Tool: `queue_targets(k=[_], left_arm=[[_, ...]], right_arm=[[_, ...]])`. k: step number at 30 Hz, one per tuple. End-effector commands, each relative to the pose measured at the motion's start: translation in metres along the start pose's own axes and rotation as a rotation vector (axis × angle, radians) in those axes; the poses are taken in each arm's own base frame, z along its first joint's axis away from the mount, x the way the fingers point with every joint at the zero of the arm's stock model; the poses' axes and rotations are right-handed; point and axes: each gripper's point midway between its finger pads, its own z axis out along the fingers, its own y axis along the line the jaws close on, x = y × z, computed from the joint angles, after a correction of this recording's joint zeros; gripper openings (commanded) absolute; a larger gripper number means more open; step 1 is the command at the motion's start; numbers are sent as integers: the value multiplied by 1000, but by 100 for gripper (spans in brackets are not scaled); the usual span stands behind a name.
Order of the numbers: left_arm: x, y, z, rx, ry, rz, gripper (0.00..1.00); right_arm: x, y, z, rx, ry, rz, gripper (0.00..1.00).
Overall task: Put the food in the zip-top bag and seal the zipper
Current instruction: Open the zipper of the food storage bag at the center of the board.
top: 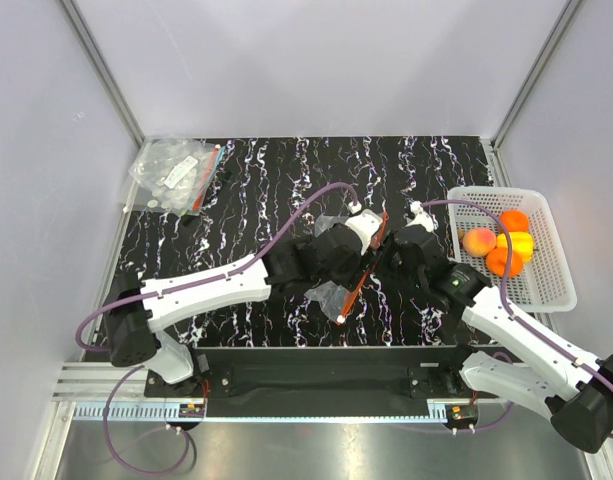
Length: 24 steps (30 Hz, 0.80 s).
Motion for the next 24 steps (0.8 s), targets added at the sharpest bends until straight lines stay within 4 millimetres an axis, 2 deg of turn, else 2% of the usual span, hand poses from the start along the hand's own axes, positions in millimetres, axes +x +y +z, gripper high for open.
queue_targets(k=[1, 7, 9, 13, 14, 16, 17, 19, 20, 24], left_arm=[[-22, 5, 0, -64, -47, -6, 56], [-16, 6, 13, -85, -30, -2, 54], [-16, 13, 16, -133, -35, 0, 53], [-20, 34, 20, -269, -40, -5, 45], [-28, 37, 18, -293, -56, 3, 39], [-29, 42, 22, -330, -48, 34, 30], [-30, 50, 20, -380, -41, 53, 18], [-35, 57, 19, -436, -34, 82, 11], [-36, 69, 13, -502, -29, 104, 8], [-47, 88, -14, -594, -52, 142, 6]], right_arm=[[-14, 23, -7, -67, -30, 11, 0], [-14, 24, -9, -77, -32, 18, 0], [-13, 24, -10, -78, -29, 19, 0], [-11, 22, -10, -76, -26, 22, 0], [-9, 20, -9, -77, -22, 24, 0], [-6, 18, -7, -75, -15, 29, 0], [-4, 16, -6, -73, -9, 29, 0], [3, 9, -3, -52, 3, 34, 0], [4, 5, -2, -39, 1, 35, 0], [12, -9, 5, -8, 3, 34, 0]])
